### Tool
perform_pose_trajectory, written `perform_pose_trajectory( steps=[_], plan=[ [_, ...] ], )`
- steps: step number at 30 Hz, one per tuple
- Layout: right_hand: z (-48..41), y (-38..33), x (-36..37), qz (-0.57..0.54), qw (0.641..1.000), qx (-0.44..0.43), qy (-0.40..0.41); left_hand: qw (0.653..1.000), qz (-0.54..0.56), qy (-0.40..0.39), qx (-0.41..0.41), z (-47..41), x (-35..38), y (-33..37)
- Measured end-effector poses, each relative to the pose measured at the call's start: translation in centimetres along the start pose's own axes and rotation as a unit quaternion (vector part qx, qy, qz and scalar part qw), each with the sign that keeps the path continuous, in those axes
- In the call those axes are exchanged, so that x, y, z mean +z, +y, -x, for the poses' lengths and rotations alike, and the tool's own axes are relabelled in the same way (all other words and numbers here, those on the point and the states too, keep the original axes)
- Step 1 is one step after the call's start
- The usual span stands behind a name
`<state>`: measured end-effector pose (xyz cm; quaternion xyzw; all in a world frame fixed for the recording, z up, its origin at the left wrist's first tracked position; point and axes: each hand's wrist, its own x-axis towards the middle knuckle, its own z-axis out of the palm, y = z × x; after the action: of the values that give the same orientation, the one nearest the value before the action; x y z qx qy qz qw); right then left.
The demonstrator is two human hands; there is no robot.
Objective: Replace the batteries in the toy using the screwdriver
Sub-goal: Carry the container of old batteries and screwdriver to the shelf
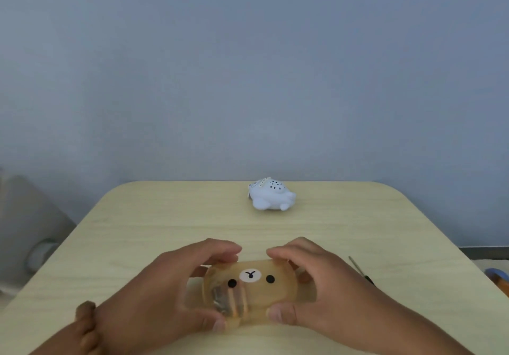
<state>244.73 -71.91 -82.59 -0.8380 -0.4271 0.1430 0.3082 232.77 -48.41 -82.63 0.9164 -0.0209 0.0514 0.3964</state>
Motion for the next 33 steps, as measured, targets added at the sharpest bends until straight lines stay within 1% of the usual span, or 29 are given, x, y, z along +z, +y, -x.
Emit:
perform_pose_trajectory(
  steps=[2, 4, 7, 16, 19, 21, 22, 23, 24, 25, 26, 27, 28, 29, 30, 31, 33],
  plan=[
    [-0.2, -0.2, -0.5, 0.018, 0.999, 0.017, -0.027, 1.000, 0.002, -0.023, -0.009, 0.0, -0.1, 0.3],
    [-0.3, -0.4, -0.7, 0.025, 0.999, 0.026, -0.038, 0.999, 0.003, -0.025, -0.023, -0.1, 0.0, 0.6],
    [-0.3, -0.4, -0.7, 0.014, 0.998, 0.034, -0.046, 0.999, -0.040, -0.007, -0.022, -0.4, 0.4, 1.0],
    [0.0, 0.3, 0.3, -0.031, 0.999, 0.027, -0.017, 0.997, -0.072, 0.005, -0.013, -0.3, 0.5, 0.8],
    [0.5, 0.0, 0.4, -0.008, 1.000, 0.023, -0.010, 0.998, -0.062, -0.008, -0.017, -0.3, 0.6, 0.7],
    [1.4, 0.1, 0.1, -0.002, 0.999, 0.028, 0.032, 0.998, -0.049, -0.010, -0.032, -0.5, 0.4, 0.8],
    [2.2, 0.4, -0.2, 0.007, 0.996, 0.035, 0.083, 0.998, -0.044, -0.001, -0.034, -0.2, 0.4, 1.0],
    [3.1, 1.1, -0.3, 0.037, 0.986, 0.044, 0.158, 0.998, -0.037, -0.001, -0.045, -0.1, 0.6, 0.9],
    [4.1, 2.1, -0.4, 0.086, 0.965, 0.057, 0.239, 0.998, -0.032, -0.005, -0.058, 0.4, 0.6, 0.7],
    [5.0, 3.0, -0.7, 0.148, 0.938, 0.082, 0.304, 0.998, -0.027, -0.010, -0.061, 0.2, 0.8, 0.3],
    [5.7, 4.0, -0.8, 0.201, 0.911, 0.128, 0.336, 0.997, -0.025, -0.017, -0.073, -0.1, 1.0, -0.7],
    [6.2, 4.9, -0.7, 0.228, 0.898, 0.186, 0.328, 0.993, -0.014, -0.033, -0.112, -0.8, 1.3, -1.2],
    [6.6, 5.6, -0.4, 0.250, 0.891, 0.228, 0.304, 0.985, 0.027, -0.051, -0.160, -1.2, 1.6, -1.6],
    [6.8, 5.9, -0.1, 0.263, 0.889, 0.252, 0.279, 0.974, 0.088, -0.075, -0.193, -1.4, 2.0, -2.2],
    [6.9, 6.1, 0.1, 0.265, 0.892, 0.259, 0.259, 0.966, 0.129, -0.107, -0.195, -1.7, 2.4, -2.9],
    [6.8, 6.0, 0.0, 0.254, 0.897, 0.261, 0.250, 0.968, 0.125, -0.125, -0.178, -2.4, 3.1, -3.3],
    [6.9, 6.4, -0.3, 0.198, 0.907, 0.254, 0.273, 0.971, 0.107, -0.120, -0.177, -3.1, 3.6, -3.2]
  ],
)
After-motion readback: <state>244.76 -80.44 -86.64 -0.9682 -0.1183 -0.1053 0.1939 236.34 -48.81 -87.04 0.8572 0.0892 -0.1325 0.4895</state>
